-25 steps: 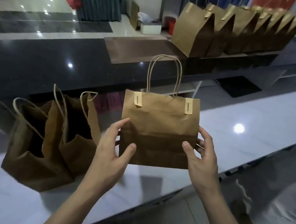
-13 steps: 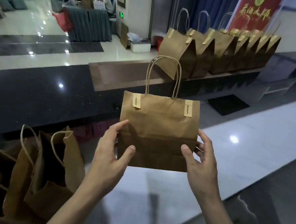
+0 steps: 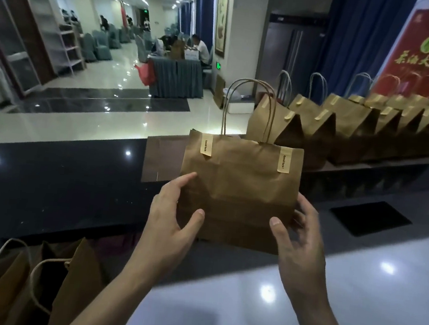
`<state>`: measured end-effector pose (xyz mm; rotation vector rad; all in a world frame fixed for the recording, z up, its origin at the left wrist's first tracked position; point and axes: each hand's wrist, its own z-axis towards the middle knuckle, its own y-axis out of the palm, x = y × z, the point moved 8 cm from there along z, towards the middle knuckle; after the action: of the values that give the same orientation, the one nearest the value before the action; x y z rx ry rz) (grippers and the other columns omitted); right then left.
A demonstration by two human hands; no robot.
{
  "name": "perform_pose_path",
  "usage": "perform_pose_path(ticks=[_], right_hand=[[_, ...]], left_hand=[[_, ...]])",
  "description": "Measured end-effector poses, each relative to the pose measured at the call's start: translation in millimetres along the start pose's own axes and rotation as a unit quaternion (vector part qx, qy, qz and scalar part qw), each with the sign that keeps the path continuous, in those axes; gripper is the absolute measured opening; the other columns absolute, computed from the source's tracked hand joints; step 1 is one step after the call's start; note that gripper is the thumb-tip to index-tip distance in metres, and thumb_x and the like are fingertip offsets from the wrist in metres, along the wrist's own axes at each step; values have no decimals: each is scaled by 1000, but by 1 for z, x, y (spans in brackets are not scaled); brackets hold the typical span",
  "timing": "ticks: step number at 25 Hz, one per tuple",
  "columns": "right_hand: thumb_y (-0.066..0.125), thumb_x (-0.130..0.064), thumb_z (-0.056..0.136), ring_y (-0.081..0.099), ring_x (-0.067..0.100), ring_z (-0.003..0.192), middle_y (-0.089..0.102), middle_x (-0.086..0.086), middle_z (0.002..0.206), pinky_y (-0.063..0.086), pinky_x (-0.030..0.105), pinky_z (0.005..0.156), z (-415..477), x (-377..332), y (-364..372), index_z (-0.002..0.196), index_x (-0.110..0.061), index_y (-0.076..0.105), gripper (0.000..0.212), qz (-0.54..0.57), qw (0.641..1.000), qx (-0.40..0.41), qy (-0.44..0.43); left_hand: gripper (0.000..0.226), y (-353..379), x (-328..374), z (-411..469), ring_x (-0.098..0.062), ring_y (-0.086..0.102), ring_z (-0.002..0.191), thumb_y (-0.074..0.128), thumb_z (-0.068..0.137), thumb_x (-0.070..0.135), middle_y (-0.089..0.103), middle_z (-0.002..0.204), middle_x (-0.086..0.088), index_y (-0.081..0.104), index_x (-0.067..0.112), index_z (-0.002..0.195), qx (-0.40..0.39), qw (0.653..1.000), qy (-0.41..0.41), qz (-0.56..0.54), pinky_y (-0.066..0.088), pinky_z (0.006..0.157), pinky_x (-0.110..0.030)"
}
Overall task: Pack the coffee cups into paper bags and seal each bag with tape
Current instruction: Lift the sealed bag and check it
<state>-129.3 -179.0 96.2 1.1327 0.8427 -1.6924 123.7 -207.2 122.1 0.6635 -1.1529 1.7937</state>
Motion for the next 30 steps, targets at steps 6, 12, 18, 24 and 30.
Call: perform_pose_path(ticks=[6, 12, 18, 24, 30], right_hand=[[67, -25, 95, 59, 11, 122, 57, -3, 136, 57, 40, 96, 64, 18, 6, 141, -47, 47, 54, 25, 999, -39, -20], [67, -28, 93, 55, 8, 128, 54, -7, 138, 50, 47, 107, 107, 47, 18, 141, -49, 46, 57, 25, 997, -67, -24], [69, -28, 92, 52, 1, 129, 46, -28, 132, 50, 43, 107, 125, 83, 20, 141, -50, 46, 59, 10, 999, -53, -7], [69, -26, 93, 47, 0, 132, 41, -19, 139, 47, 23, 103, 128, 95, 31, 146, -46, 42, 63, -8, 997, -73, -20], [49, -50, 100, 39, -1, 139, 34, -22, 151, 41, 23, 108, 125, 101, 67, 148, -53, 36, 50, -1, 991, -132, -4]], left_hand=[[61, 31, -4, 54, -9, 40, 137, 64, 94, 25, 44, 144, 19, 36, 46, 144, 12, 998, 0, 56, 40, 114, -42], [63, 61, -25, 101, -9, 35, 138, 65, 93, 21, 28, 153, 11, 35, 48, 142, 21, 997, -24, 75, 38, 112, -31], [62, 93, -51, 138, -9, 39, 134, 66, 92, 18, 24, 150, 15, 39, 47, 139, 1, 997, -41, 60, 40, 103, -19], [61, 121, -58, 157, -9, 7, 151, 56, 93, 56, -9, 164, 20, 28, 57, 147, -46, 996, -72, 32, 24, 119, -37], [84, 157, -60, 141, -6, 17, 149, 59, 84, 73, 3, 162, 26, 9, 59, 151, -127, 988, -76, 39, 29, 119, -40]])
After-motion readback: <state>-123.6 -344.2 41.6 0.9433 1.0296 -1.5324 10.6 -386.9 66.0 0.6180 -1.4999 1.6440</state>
